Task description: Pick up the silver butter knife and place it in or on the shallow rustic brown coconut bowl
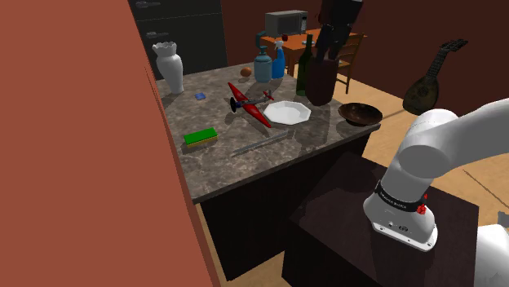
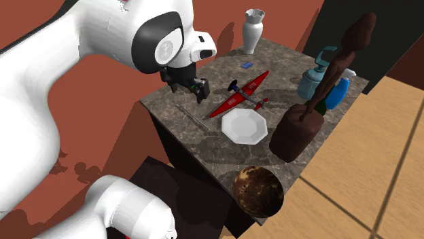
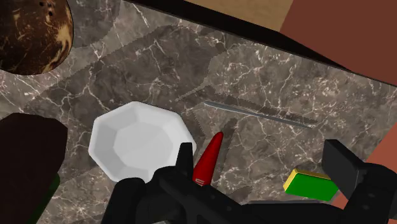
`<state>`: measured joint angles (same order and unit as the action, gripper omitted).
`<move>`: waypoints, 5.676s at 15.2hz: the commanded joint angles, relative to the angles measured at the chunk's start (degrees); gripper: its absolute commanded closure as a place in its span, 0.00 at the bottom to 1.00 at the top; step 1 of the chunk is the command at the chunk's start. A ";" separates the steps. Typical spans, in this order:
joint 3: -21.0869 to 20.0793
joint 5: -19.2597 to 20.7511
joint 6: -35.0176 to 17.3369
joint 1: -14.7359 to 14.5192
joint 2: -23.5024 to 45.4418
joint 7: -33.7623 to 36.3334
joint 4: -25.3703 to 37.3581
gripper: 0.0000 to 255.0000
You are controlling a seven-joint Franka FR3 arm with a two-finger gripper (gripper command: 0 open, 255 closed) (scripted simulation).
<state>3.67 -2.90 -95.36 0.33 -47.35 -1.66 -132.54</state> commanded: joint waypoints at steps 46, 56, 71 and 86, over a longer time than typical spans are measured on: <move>4.01 5.86 -39.62 -17.40 50.27 -55.89 -1.26 1.00; 4.01 6.04 -37.31 -17.43 48.66 -55.83 -0.54 1.00; 3.83 6.57 -25.66 -17.54 42.23 -55.73 4.71 1.00; 8.75 10.20 -20.24 -12.95 29.03 -63.32 -2.45 1.00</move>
<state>11.73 6.64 -116.18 -13.33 -16.19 -63.90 -133.50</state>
